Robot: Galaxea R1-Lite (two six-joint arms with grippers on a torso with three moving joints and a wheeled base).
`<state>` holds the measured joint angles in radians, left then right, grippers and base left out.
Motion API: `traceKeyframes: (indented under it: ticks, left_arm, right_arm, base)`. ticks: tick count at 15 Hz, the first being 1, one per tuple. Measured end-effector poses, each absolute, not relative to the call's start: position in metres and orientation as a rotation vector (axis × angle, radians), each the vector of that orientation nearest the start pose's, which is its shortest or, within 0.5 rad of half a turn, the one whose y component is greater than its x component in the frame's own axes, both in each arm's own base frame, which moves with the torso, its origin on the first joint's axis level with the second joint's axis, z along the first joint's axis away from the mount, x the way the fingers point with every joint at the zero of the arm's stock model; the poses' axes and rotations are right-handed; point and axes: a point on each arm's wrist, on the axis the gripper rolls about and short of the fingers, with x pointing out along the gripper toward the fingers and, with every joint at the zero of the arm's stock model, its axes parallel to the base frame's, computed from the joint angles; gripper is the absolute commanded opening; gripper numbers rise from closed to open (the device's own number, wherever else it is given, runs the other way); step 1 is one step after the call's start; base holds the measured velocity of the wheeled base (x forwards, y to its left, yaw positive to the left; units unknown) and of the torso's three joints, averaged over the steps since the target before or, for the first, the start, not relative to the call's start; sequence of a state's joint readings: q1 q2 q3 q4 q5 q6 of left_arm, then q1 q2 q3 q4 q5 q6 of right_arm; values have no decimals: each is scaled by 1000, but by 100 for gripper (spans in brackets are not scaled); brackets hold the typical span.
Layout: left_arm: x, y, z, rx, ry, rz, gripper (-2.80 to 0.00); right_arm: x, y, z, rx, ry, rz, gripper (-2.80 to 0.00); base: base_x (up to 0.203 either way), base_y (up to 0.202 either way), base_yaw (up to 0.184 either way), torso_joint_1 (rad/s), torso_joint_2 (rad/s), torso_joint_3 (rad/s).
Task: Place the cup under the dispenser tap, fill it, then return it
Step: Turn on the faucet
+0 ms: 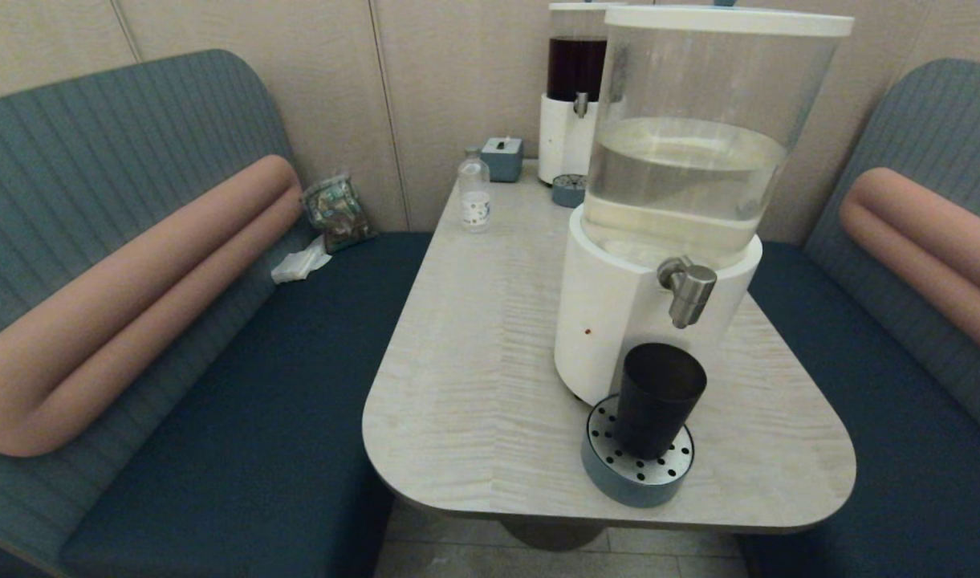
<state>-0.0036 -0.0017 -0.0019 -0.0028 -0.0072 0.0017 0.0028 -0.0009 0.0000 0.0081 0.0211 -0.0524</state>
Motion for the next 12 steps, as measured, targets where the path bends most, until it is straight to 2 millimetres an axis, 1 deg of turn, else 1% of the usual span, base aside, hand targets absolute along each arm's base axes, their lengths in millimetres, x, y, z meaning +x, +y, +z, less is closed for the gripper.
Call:
traceKeyframes:
  ticks: [2,3,4,6,8,10,12]
  left_arm:
    - [-23,0,76,2,-6,-11,-280]
    - [-23,0,76,2,-6,-11,-280]
    - [-23,0,76,2,-6,-11,-280]
    - [-23,0,76,1,-5,-11,-280]
    - [-23,0,76,1,-6,-11,-280]
    - [-23,0,76,2,-6,-11,-280]
    - [-23,0,76,2,-6,-11,-280]
  right_arm:
    - [-24,0,77,-41,-3,21,-280]
    - [-26,0,83,-31,-22,17,-280]
    - [-28,0,91,-16,-40,16,-280]
    - [-38,0,114,11,-70,21,-280]
    - [-48,1,143,50,-87,43,-280]
    - [-52,1,180,92,-113,64,-280]
    - [-51,1,228,147,-120,97,-280]
  base:
    - [0,0,0,0,0,0]
    - [0,0,0,0,0,0]
    - [0,0,0,0,0,0]
    - [0,0,0,0,0,0]
    - [0,0,0,0,0,0]
    - [0,0,0,0,0,0]
    - [0,0,0,0,0,0]
